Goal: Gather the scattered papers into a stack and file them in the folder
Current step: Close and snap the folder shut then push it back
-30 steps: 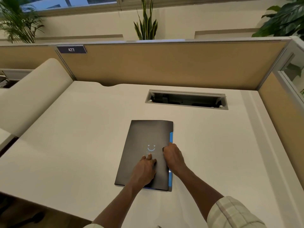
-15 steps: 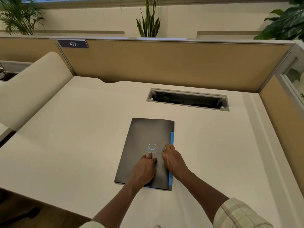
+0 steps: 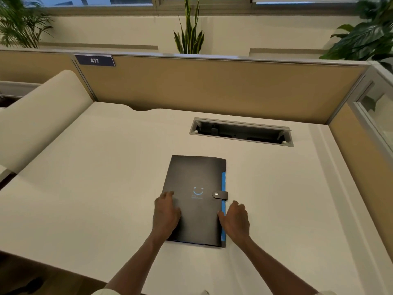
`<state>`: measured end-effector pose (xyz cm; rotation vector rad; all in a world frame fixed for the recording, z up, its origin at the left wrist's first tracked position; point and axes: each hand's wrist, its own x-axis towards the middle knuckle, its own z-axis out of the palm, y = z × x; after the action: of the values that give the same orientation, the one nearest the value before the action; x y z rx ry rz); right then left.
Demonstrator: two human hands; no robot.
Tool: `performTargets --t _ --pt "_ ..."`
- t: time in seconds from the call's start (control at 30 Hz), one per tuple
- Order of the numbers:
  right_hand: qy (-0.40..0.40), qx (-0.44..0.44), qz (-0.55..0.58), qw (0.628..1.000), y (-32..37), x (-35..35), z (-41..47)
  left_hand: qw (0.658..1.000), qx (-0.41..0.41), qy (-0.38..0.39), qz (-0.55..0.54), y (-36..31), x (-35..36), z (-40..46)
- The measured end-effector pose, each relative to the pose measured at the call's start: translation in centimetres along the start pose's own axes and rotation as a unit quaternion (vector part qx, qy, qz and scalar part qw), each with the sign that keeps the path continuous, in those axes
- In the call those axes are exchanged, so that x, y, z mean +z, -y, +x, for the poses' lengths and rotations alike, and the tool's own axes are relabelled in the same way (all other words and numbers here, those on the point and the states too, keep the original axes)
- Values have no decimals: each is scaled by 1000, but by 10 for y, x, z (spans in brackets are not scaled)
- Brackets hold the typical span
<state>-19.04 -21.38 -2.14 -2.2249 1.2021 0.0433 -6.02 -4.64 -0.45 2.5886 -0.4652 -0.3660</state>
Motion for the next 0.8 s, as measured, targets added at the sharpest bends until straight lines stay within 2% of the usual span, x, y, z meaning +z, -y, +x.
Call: performTargets --t 0.1,0.17,0.43,0.6,0.8 --pt "28 54 22 998 2 7 -10 996 -85 30 12 14 -6 1" --pt "38 72 39 996 7 11 -13 993 -110 41 -7 18 -8 1" --pt "39 80 44 995 21 22 -17 987 -126 71 -65 36 -19 18" --pt "-2 70 51 996 37 34 -22 982 -114 104 -111 55 -37 39" --pt "-42 26 94 994 88 44 -12 979 -79 61 -177 70 -82 82"
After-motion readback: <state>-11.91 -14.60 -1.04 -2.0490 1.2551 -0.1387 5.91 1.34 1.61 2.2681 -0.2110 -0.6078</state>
